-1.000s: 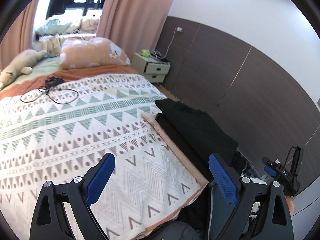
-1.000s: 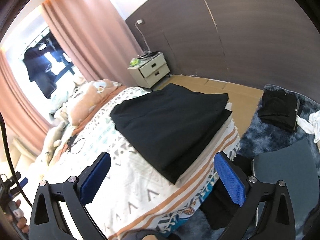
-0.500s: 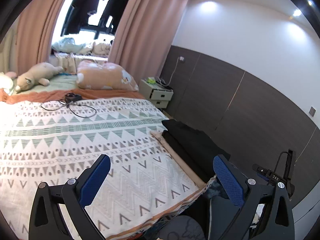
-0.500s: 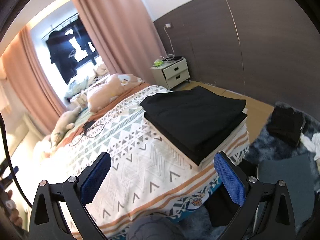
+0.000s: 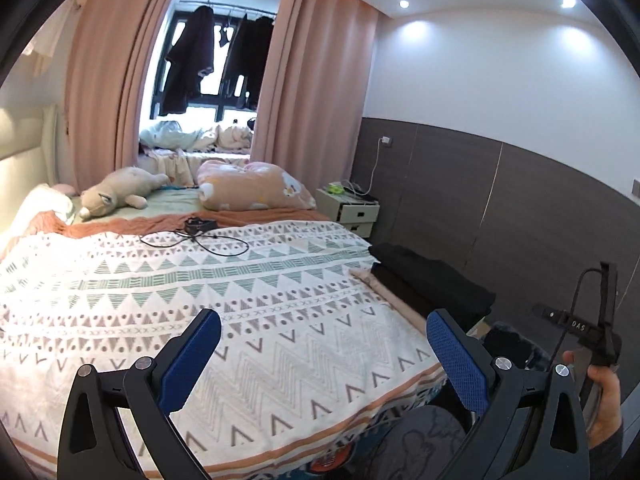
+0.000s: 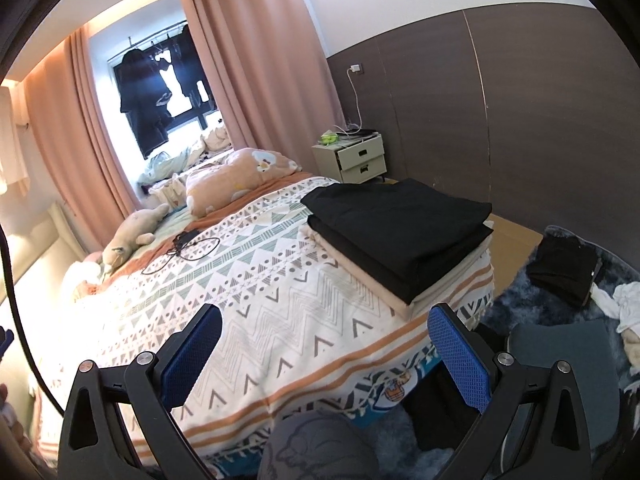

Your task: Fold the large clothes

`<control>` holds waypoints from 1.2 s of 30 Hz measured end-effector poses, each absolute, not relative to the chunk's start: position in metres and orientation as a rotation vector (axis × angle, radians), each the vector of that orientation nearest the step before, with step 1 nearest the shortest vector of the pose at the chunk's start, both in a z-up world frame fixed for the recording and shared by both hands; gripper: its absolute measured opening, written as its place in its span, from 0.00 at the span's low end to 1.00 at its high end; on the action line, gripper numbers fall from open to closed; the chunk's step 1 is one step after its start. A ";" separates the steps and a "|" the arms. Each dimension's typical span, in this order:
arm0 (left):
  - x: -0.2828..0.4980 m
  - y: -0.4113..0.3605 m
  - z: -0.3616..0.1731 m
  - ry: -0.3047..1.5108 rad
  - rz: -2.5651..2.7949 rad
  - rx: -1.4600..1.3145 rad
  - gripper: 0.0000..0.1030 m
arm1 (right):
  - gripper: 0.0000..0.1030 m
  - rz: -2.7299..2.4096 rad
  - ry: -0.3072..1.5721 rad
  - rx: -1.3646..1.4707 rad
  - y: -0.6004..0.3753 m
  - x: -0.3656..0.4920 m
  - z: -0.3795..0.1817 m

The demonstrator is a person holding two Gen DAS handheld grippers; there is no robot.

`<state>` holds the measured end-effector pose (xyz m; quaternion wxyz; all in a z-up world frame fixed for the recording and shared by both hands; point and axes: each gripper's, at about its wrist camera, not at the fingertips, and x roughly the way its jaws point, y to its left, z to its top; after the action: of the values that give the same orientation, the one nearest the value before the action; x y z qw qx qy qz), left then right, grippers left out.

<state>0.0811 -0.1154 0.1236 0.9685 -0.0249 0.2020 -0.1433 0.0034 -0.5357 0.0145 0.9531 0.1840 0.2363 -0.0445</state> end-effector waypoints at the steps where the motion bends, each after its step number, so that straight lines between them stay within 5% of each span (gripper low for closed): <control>1: 0.074 -0.113 0.121 0.399 -0.276 -0.040 1.00 | 1.00 -0.093 0.475 0.366 -0.533 -0.001 0.013; 36: -0.091 -0.104 0.069 0.291 -0.086 0.043 1.00 | 1.00 0.005 0.443 0.255 -0.464 -0.091 -0.043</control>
<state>-0.0906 -0.1043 0.0693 0.9883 0.0214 0.1449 -0.0431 -0.0908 -0.4638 -0.0433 0.9675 0.1260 0.2192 0.0027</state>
